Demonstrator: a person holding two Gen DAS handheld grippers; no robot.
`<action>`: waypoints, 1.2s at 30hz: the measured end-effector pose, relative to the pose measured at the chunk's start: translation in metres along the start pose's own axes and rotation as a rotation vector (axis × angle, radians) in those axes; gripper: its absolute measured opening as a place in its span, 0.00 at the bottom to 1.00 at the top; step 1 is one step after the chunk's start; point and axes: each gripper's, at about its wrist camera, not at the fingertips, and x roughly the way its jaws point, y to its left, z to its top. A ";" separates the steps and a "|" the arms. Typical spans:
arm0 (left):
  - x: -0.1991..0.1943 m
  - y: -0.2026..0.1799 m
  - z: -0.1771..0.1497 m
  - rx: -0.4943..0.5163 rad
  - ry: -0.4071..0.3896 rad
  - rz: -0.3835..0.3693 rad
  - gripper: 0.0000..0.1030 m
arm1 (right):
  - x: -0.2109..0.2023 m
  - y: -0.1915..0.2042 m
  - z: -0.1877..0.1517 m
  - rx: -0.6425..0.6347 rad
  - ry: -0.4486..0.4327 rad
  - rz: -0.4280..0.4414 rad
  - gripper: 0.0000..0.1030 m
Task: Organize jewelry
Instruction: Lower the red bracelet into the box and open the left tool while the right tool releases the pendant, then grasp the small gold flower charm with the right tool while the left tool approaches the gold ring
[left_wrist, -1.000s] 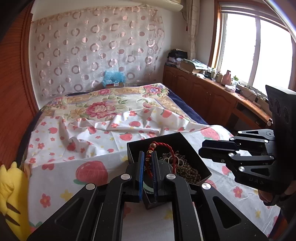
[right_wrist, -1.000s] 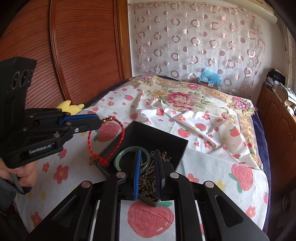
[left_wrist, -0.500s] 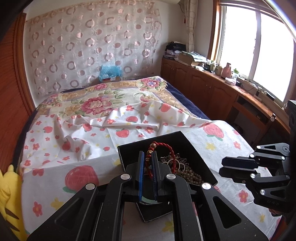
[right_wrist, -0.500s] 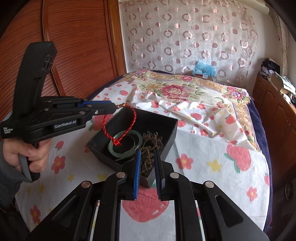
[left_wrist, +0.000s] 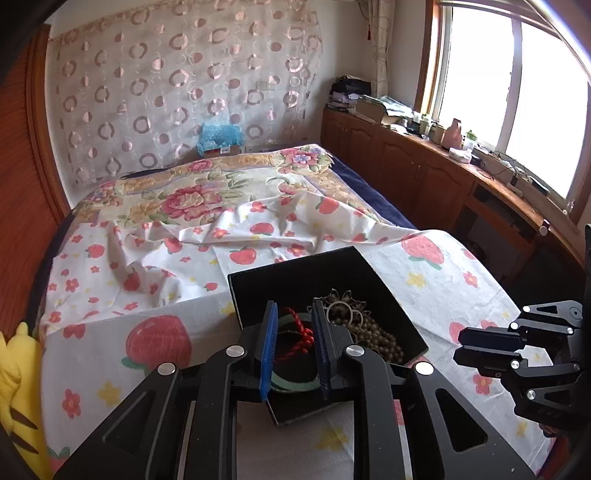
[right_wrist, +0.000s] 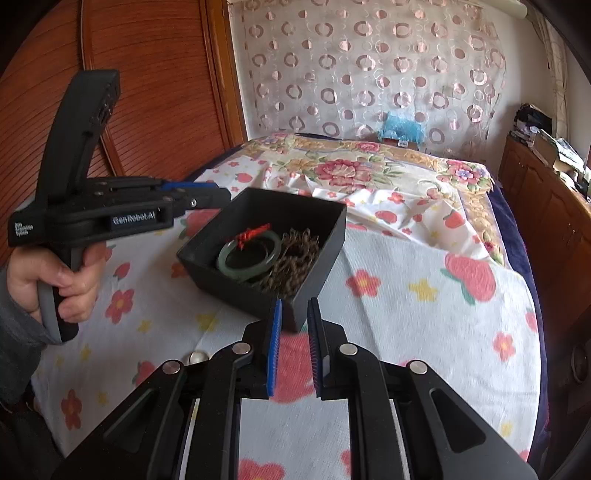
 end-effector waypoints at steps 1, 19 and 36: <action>-0.002 -0.001 -0.003 0.001 -0.001 -0.002 0.18 | -0.002 0.001 -0.004 0.000 0.005 0.003 0.16; -0.033 -0.020 -0.066 0.031 0.069 -0.029 0.18 | 0.003 0.037 -0.054 -0.061 0.116 0.067 0.22; -0.022 -0.014 -0.111 -0.033 0.175 -0.038 0.18 | 0.011 0.067 -0.073 -0.161 0.187 0.093 0.22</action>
